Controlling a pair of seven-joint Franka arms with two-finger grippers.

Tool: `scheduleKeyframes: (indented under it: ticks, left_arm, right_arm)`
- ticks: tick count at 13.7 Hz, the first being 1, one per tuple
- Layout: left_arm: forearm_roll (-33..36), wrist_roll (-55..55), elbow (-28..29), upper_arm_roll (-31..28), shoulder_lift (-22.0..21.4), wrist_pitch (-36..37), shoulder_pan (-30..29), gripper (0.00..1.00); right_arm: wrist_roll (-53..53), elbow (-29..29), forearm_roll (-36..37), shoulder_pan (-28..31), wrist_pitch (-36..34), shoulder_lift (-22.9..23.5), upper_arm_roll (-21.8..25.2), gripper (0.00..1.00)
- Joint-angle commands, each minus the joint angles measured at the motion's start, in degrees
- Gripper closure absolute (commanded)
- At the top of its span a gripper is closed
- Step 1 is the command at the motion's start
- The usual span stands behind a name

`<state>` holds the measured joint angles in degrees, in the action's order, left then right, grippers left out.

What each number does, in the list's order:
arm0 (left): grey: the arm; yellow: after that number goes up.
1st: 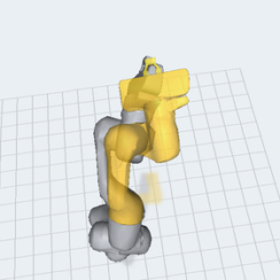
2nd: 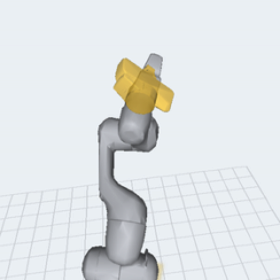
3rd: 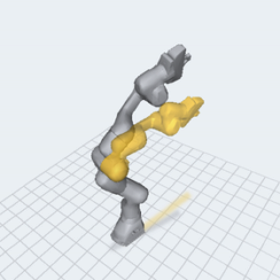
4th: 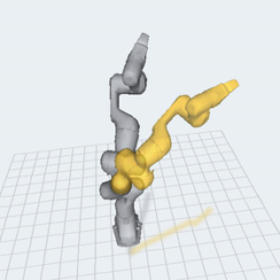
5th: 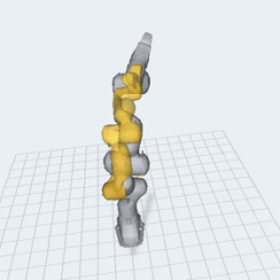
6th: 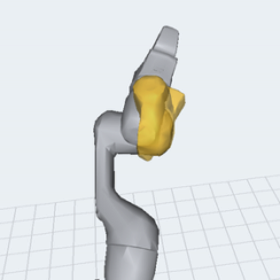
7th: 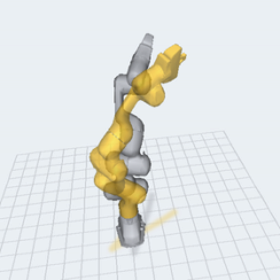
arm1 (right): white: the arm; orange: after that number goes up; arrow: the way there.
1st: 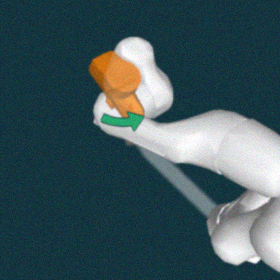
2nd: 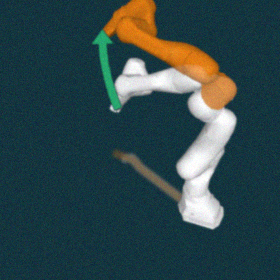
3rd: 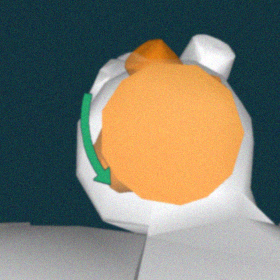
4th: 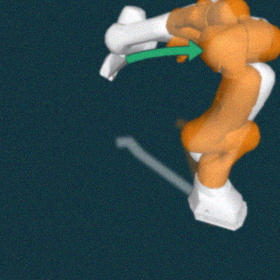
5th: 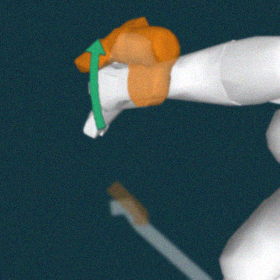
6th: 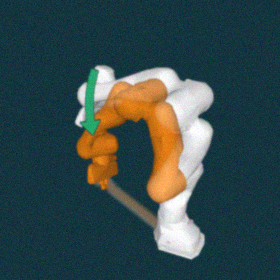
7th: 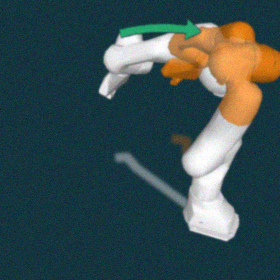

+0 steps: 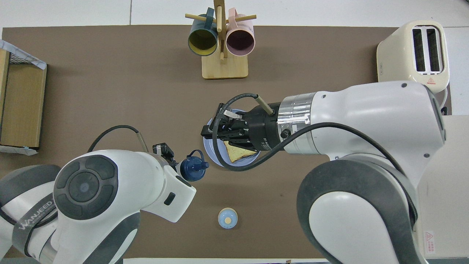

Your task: Put bread on plate and add seasoning

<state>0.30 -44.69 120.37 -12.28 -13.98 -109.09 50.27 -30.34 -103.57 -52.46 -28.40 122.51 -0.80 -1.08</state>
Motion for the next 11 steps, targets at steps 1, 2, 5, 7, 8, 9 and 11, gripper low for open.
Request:
scheduleKeyframes:
  ticks: [1,2,5,7,8,9,11]
  left_arm:
    - [-0.4,-0.8,0.7,-0.5,-1.2,0.5,0.6,1.0]
    - [-0.4,-0.8,0.7,-0.5,-1.2,0.5,0.6,1.0]
    - [-0.4,-0.7,0.7,-0.5,-1.2,0.6,0.6,1.0]
    - [-0.4,-0.8,0.7,-0.5,-1.2,0.7,0.6,1.0]
    - [-0.4,-0.8,0.7,-0.6,-1.2,0.7,0.6,1.0]
    - [-0.4,-0.8,0.7,-0.6,-1.2,0.7,0.6,1.0]
    - [-0.4,-0.8,0.7,-0.5,-1.2,0.7,0.6,1.0]
  right_arm:
    - [5.4,-3.4,2.8,-0.6,-1.5,-2.5,-0.2,0.51]
    - [6.1,-3.1,6.1,-0.7,-3.7,-2.5,-0.4,0.51]
    - [6.3,-3.0,12.0,-1.6,-5.8,-3.2,-1.0,0.56]
    - [5.7,-3.0,12.3,-1.7,-6.0,-3.2,-1.0,0.6]
    - [5.4,-3.0,12.3,-1.8,-6.1,-3.2,-1.0,0.6]
    - [4.9,-2.9,12.3,-2.3,-6.1,-3.2,-1.0,0.6]
    - [4.1,-2.9,12.3,-2.4,-6.6,-3.2,-1.0,0.65]
